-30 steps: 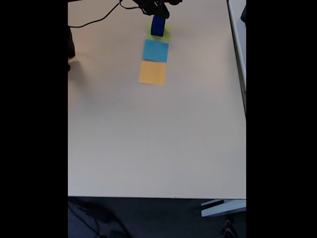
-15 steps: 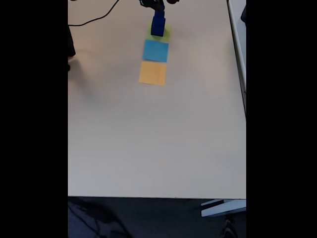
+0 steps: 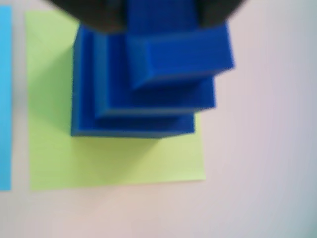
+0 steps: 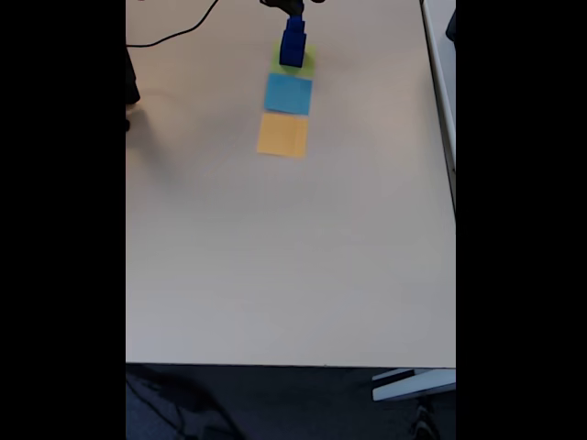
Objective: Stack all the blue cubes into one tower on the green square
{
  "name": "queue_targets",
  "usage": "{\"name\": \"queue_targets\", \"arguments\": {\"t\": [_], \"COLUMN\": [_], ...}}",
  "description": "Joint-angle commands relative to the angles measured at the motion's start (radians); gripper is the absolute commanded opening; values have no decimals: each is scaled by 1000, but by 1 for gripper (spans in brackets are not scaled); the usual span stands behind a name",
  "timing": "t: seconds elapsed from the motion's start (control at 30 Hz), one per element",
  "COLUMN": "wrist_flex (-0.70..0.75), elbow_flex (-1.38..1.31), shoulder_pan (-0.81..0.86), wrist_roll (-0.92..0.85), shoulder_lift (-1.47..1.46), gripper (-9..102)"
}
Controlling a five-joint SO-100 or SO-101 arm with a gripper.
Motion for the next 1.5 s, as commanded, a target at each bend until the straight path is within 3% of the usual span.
{"name": "queue_targets", "arguments": {"t": [0.0,1.47], "wrist_flex": [3,-18], "elbow_flex": [-69,-114], "shoulder_pan": [-15,-41], "wrist_roll": [26,18], "shoulder_lift": [14,-78], "gripper": [0,0]}}
